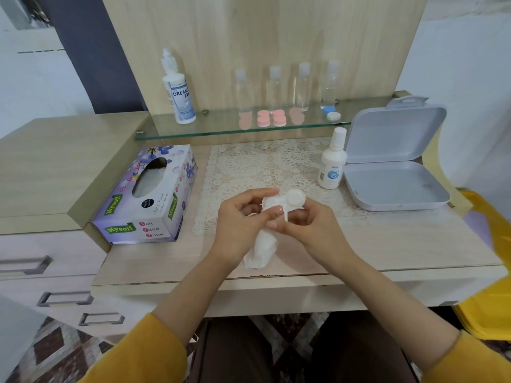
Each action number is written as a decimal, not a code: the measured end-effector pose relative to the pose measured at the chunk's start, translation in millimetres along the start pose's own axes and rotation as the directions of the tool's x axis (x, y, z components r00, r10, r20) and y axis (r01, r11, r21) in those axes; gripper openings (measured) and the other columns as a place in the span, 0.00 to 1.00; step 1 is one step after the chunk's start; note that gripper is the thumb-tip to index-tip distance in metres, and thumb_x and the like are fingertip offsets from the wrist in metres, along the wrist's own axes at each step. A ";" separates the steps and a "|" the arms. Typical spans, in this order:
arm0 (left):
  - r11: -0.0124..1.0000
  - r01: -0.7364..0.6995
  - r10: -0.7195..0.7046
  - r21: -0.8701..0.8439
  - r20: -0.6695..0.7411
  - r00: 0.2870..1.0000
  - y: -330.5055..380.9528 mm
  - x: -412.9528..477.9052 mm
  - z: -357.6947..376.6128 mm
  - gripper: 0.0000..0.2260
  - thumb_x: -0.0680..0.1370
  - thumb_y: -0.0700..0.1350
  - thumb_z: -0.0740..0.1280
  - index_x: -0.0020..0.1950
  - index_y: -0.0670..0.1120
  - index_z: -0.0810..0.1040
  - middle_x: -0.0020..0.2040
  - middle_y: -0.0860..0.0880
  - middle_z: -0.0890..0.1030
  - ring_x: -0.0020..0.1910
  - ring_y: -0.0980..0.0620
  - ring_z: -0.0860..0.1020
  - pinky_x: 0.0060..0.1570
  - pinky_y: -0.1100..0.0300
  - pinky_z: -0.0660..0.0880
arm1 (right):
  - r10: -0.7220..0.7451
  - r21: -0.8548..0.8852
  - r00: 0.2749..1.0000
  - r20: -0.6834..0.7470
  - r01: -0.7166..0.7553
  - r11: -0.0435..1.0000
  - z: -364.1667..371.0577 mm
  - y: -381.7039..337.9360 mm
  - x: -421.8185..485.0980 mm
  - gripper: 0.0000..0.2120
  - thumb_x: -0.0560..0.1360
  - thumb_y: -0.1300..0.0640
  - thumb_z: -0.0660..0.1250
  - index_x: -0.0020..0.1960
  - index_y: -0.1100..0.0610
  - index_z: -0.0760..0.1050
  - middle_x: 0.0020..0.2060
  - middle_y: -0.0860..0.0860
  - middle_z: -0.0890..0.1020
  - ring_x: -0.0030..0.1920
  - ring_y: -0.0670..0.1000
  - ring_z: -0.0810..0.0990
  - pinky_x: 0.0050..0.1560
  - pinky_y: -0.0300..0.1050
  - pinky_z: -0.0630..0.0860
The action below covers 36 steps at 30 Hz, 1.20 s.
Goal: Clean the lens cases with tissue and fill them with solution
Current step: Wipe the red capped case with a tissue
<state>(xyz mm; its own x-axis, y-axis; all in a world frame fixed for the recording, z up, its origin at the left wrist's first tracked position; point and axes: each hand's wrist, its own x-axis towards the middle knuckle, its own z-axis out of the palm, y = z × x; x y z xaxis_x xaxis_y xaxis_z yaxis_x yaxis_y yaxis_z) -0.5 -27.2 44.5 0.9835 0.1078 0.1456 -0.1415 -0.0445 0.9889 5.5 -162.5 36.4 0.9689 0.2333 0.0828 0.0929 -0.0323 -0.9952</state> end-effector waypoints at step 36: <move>0.996 0.077 -0.078 0.043 0.022 0.997 2.4 -1.5 -6.7 0.07 0.73 0.35 0.69 0.49 0.42 0.81 0.40 0.49 0.83 0.36 0.59 0.81 0.37 0.71 0.74 | -0.144 -0.203 0.967 -0.209 0.101 0.974 -23.4 -0.2 11.9 0.10 0.65 0.62 0.75 0.36 0.57 0.74 0.33 0.49 0.77 0.34 0.42 0.74 0.35 0.32 0.69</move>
<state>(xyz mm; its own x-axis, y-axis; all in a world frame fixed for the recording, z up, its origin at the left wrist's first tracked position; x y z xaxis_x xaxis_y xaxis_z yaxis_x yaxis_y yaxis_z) -3.1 -20.9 46.8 0.9938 0.0889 0.0672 -0.0602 -0.0791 0.9950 22.4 -182.5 38.8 0.9717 0.0268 0.2346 0.2350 -0.2055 -0.9500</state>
